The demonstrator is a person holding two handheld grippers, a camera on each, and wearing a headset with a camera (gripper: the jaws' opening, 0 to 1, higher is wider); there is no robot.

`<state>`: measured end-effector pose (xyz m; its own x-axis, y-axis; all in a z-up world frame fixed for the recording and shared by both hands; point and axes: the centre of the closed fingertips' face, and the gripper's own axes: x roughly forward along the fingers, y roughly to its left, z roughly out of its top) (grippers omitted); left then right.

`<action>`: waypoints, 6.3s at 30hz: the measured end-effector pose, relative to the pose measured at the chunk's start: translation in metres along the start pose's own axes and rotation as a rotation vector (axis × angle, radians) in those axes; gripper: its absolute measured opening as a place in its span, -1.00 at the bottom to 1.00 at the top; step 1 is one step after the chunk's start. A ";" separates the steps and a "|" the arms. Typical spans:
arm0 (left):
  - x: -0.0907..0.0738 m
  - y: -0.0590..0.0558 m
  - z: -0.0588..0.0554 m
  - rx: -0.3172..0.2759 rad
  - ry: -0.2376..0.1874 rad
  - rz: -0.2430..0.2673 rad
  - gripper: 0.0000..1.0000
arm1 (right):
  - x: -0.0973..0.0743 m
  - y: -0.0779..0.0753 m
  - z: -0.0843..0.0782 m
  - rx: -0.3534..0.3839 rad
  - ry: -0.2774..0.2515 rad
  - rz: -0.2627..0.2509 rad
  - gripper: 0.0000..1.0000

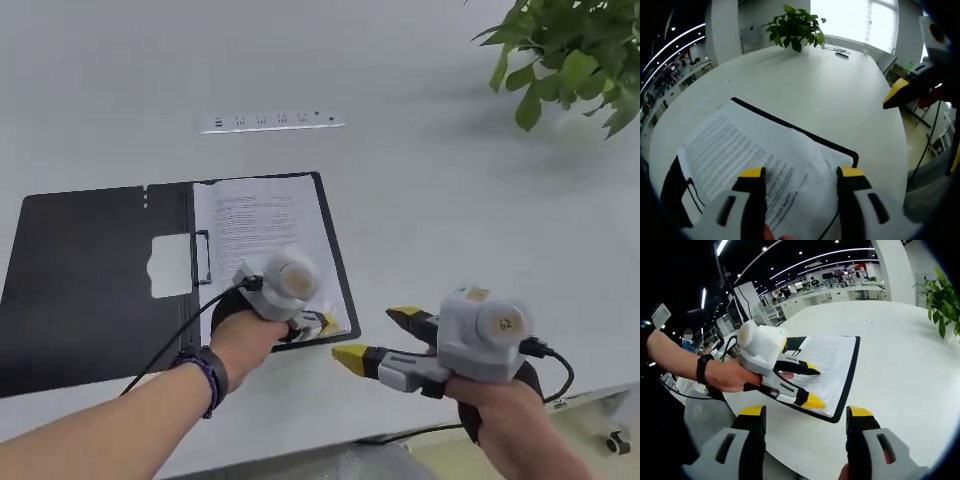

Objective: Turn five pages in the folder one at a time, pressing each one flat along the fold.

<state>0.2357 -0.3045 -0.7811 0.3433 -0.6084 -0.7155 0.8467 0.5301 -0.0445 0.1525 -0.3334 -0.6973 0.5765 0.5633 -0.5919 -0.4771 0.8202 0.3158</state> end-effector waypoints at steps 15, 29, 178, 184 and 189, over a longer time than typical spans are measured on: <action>-0.005 0.008 -0.001 -0.101 -0.047 -0.004 -0.16 | 0.042 -0.029 0.008 0.042 -0.014 0.017 -0.02; -0.006 0.008 0.000 -0.127 -0.059 -0.016 -0.15 | 0.084 -0.041 0.024 0.123 -0.006 0.088 -0.17; -0.295 0.136 -0.182 -0.464 -0.242 0.352 0.33 | 0.280 0.217 0.035 0.326 0.161 0.396 -1.00; -0.297 0.134 -0.182 -0.474 -0.253 0.348 0.32 | 0.292 0.210 0.021 0.318 0.197 0.342 -1.00; -0.297 0.134 -0.184 -0.476 -0.252 0.349 0.32 | 0.296 0.209 0.017 0.310 0.206 0.330 -0.96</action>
<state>0.1726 0.0554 -0.7028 0.7004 -0.4422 -0.5603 0.4146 0.8910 -0.1848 0.2345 0.0059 -0.7942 0.2698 0.7922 -0.5473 -0.3746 0.6100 0.6983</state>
